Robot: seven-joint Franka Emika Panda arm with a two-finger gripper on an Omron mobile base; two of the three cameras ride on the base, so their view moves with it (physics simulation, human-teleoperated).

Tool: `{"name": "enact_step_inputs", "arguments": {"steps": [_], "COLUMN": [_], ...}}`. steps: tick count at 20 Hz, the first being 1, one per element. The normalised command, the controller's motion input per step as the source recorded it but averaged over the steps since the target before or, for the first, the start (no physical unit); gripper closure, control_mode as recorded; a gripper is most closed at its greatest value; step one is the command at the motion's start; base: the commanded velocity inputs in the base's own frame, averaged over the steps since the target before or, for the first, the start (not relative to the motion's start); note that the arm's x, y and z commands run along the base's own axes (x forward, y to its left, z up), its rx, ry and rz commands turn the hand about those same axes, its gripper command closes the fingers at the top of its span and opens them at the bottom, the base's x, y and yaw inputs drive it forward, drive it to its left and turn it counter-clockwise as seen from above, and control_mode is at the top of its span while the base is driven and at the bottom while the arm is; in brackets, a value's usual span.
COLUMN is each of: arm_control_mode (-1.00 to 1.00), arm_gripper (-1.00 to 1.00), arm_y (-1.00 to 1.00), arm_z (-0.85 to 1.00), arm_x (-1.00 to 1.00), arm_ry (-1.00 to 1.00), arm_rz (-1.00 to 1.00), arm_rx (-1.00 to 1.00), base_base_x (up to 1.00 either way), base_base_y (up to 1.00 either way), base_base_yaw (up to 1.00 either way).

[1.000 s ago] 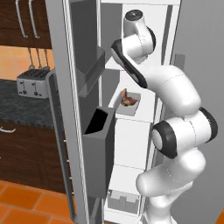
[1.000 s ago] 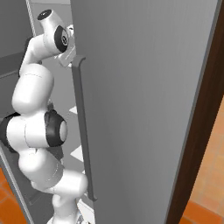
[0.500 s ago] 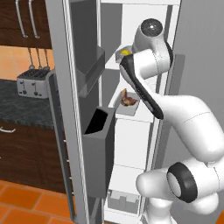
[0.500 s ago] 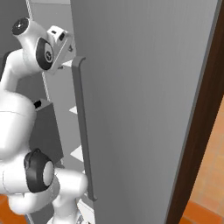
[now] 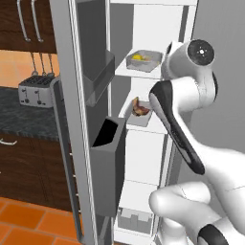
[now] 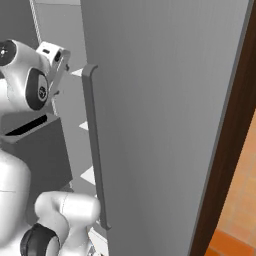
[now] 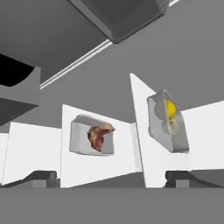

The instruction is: Take the meat container that has the steak and place it on the second highest rack of the freezer. Then take the vegetable container that has the lemon and garlic and place it on the highest rack of the freezer.

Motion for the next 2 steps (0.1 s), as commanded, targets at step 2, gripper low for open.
{"name": "enact_step_inputs", "arguments": {"steps": [2], "arm_control_mode": [-1.00], "arm_gripper": [-1.00], "arm_y": [0.00], "arm_z": [-0.23], "arm_x": [-1.00], "arm_ry": [0.00], "arm_rz": [0.16], "arm_rx": [0.00], "base_base_x": [0.00], "base_base_y": [0.00], "base_base_yaw": [0.00]}}
